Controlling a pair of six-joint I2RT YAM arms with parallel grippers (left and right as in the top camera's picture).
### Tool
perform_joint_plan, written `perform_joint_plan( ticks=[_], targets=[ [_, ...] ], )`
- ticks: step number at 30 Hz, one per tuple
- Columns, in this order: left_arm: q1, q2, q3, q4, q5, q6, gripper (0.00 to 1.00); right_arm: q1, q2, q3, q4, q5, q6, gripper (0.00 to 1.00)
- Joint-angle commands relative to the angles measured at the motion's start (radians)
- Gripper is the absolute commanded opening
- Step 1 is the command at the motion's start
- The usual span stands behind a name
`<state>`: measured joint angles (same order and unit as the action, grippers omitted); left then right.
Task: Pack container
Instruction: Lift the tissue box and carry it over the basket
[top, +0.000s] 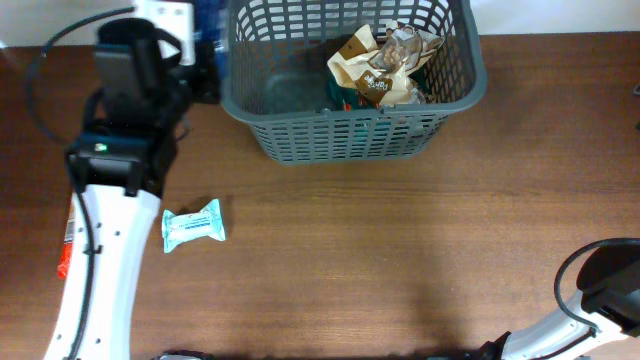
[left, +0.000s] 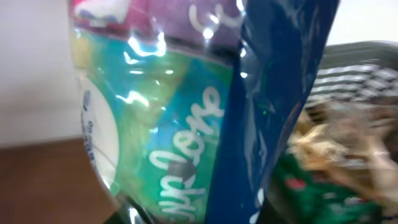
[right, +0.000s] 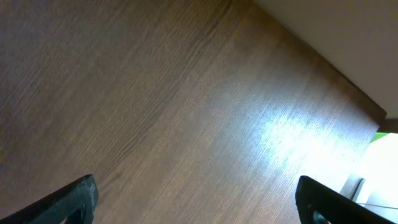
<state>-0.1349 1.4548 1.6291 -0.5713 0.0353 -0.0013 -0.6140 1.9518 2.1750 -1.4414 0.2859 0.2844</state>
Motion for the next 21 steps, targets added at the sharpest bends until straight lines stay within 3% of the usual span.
perform_joint_plan(
  ticks=[1,8,21],
  targets=[
    [-0.045,-0.021,0.026,0.073,0.05,-0.006,0.02,-0.002,-0.013,-0.002,0.003,0.002,0.01,0.99],
    [-0.106,0.001,0.026,0.237,0.089,-0.006,0.02,-0.002,-0.013,-0.002,0.003,0.002,0.01,0.99],
    [-0.132,0.229,0.026,0.249,0.205,-0.006,0.02,-0.002,-0.013,-0.002,0.002,0.002,0.01,0.99]
  ],
)
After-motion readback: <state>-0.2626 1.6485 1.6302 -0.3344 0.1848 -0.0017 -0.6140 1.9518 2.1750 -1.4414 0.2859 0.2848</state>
